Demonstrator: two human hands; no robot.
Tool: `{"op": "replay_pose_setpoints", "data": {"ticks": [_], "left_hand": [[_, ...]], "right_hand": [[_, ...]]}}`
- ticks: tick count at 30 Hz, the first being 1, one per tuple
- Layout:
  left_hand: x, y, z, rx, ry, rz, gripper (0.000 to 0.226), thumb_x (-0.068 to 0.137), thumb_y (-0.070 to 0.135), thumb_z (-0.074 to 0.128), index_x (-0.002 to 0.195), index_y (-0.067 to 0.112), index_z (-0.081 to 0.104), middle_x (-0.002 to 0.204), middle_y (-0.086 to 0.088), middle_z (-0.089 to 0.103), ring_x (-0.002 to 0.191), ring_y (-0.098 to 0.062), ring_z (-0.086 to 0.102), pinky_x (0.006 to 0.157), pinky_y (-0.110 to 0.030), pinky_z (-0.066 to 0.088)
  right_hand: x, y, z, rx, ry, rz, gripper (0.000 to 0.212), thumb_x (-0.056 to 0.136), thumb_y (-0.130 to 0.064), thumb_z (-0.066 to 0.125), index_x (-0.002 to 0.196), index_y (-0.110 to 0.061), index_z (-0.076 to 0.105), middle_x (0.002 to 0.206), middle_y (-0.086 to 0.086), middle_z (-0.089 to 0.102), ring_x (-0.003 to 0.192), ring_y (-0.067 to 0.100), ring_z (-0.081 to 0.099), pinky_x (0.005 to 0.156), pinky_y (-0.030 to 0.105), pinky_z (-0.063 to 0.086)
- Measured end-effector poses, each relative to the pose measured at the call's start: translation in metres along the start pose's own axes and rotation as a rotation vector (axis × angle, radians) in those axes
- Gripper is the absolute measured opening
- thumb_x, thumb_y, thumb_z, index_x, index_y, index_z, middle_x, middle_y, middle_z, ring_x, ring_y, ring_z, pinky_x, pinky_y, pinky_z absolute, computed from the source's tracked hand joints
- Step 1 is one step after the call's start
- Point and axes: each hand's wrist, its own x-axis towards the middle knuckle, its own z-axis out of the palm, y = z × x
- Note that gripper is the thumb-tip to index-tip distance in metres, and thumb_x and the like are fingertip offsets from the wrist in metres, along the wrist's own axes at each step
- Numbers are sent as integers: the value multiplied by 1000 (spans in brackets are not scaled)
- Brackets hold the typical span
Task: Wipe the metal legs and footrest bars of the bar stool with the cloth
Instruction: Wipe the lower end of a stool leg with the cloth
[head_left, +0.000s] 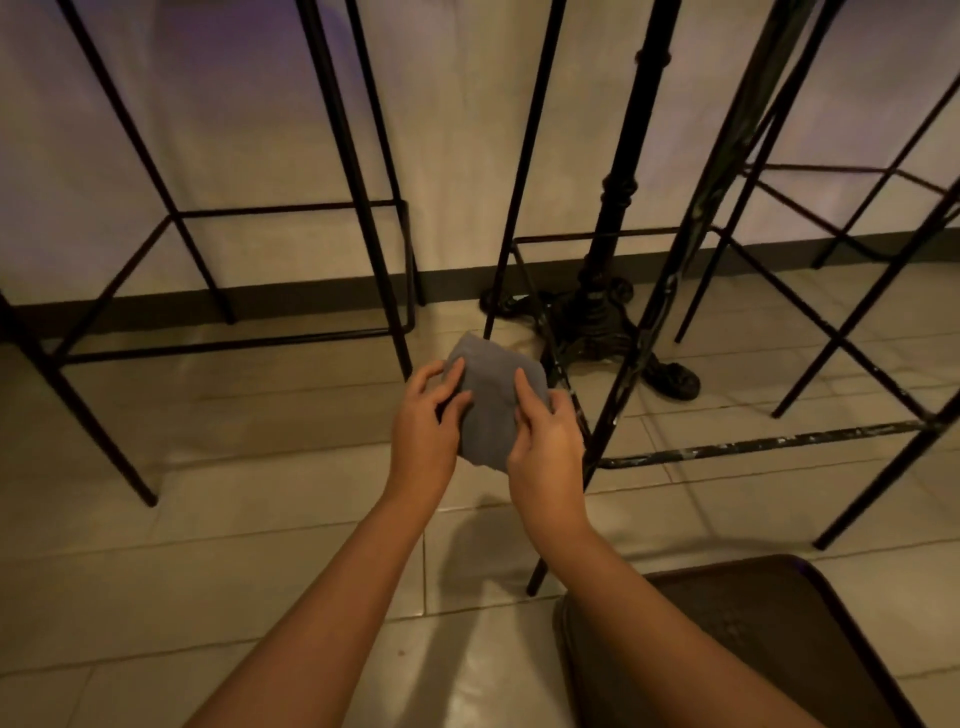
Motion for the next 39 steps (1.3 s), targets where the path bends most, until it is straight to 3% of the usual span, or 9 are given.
{"op": "replay_pose_setpoints", "data": {"ticks": [2, 6, 11, 15, 18, 20, 22, 32, 39], "left_hand": [[17, 1, 8, -8, -22, 34, 36, 91, 9, 51, 127, 14, 52, 128, -2, 49, 111, -9, 48, 94, -20, 40], [48, -4, 22, 15, -27, 78, 36, 91, 8, 51, 127, 14, 52, 124, 5, 47, 108, -1, 41, 91, -12, 35], [78, -16, 39, 17, -58, 92, 34, 90, 7, 53, 123, 13, 56, 126, -2, 52, 104, -1, 45, 82, 1, 34], [101, -26, 47, -23, -100, 91, 33, 90, 9, 53, 123, 15, 56, 125, -1, 52, 104, -7, 50, 88, -20, 44], [120, -34, 53, -33, -146, 115, 33, 90, 10, 53, 123, 15, 56, 125, 1, 52, 105, -6, 49, 84, -11, 40], [131, -38, 60, -8, -167, 146, 34, 90, 9, 54, 123, 13, 56, 125, -1, 52, 107, -6, 48, 88, -13, 39], [141, -41, 69, 11, -205, 170, 35, 90, 9, 53, 125, 12, 55, 125, -4, 52, 109, -10, 48, 92, -21, 40], [176, -69, 106, 23, -350, 204, 33, 89, 11, 56, 122, 10, 57, 124, -7, 54, 111, -19, 52, 95, -27, 41], [187, -74, 113, 56, -511, 261, 38, 89, 13, 56, 127, 15, 53, 134, -6, 39, 115, -9, 39, 87, 4, 27]], "right_hand": [[13, -1, 3, 117, 45, 124, 39, 95, -6, 41, 133, -14, 45, 120, 15, 48, 105, 19, 51, 75, 7, 29], [39, 1, 3, 209, 46, 258, 16, 97, -22, 44, 110, -13, 48, 85, -4, 49, 60, -13, 50, 53, 3, 39], [59, -7, 10, 457, 120, 386, 23, 96, -29, 47, 103, -7, 48, 79, 0, 54, 61, -2, 58, 52, 14, 45], [81, 0, 23, 710, 269, 553, 23, 93, -35, 52, 90, -12, 52, 94, 10, 58, 84, 18, 61, 65, 28, 47], [93, 10, 30, 245, 290, 463, 17, 93, -24, 48, 105, -15, 57, 110, 15, 50, 100, 27, 52, 75, 34, 46], [99, 22, 34, -256, 219, 350, 42, 91, -9, 44, 132, -19, 47, 124, 17, 43, 114, 31, 40, 91, 42, 38], [108, 29, 40, -469, 227, 391, 51, 94, -8, 43, 142, -24, 33, 131, 11, 40, 122, 27, 33, 95, 40, 33], [135, 52, 47, -697, 209, 548, 55, 93, -16, 49, 142, -31, 29, 132, 8, 42, 122, 27, 28, 85, 38, 29], [144, 56, 45, -798, 168, 580, 46, 93, -24, 49, 136, -32, 36, 134, 9, 37, 124, 28, 25, 88, 41, 29]]}}
